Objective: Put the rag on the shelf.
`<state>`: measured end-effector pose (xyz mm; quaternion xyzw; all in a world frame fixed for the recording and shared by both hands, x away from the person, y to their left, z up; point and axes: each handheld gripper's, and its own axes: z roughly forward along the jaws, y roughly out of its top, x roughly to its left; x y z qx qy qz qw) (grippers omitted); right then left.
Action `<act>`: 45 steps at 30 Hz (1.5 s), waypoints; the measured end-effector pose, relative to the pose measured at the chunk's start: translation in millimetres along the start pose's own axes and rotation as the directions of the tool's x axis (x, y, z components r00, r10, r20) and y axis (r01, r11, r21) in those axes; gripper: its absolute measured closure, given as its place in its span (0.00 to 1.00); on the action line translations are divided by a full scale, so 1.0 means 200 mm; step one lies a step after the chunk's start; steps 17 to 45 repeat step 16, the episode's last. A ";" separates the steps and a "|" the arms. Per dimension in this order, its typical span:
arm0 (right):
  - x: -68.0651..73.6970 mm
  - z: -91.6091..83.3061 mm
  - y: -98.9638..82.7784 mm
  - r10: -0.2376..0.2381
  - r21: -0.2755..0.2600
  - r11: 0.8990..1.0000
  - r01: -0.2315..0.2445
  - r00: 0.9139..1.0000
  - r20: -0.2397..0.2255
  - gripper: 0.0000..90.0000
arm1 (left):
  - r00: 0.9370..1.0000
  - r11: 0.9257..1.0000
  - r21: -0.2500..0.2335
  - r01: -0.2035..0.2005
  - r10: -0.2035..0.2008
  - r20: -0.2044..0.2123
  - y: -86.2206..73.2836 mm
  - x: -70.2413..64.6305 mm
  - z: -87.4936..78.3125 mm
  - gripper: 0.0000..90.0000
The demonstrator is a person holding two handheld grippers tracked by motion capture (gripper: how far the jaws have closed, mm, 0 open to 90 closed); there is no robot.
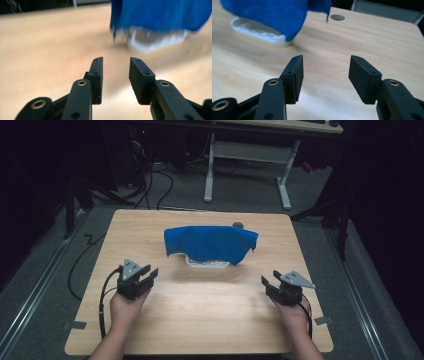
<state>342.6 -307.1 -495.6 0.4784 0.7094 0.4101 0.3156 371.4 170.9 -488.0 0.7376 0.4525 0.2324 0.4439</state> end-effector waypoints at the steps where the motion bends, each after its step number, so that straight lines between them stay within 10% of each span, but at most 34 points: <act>1: 0.01 -0.01 -0.02 -0.002 0.001 1.000 0.002 1.000 -0.004 0.50 | 1.000 1.000 0.024 -0.002 0.002 0.005 -0.07 0.00 -0.01 0.70; 6: 0.10 -0.09 -0.12 -0.026 0.025 0.999 0.027 0.999 -0.033 0.49 | 0.997 0.994 0.089 0.058 -0.063 0.051 -0.22 0.00 -0.09 0.61; 10: 0.15 -0.13 -0.15 -0.040 0.039 0.998 0.042 0.999 -0.033 0.49 | 0.997 0.991 0.130 -0.004 -0.007 0.078 -0.28 -0.08 -0.09 0.59; 45: 0.13 -0.11 -0.15 -0.019 0.047 0.999 0.020 1.000 -0.023 0.49 | 0.997 0.990 0.140 -0.028 0.018 0.075 -0.27 -0.09 -0.06 0.57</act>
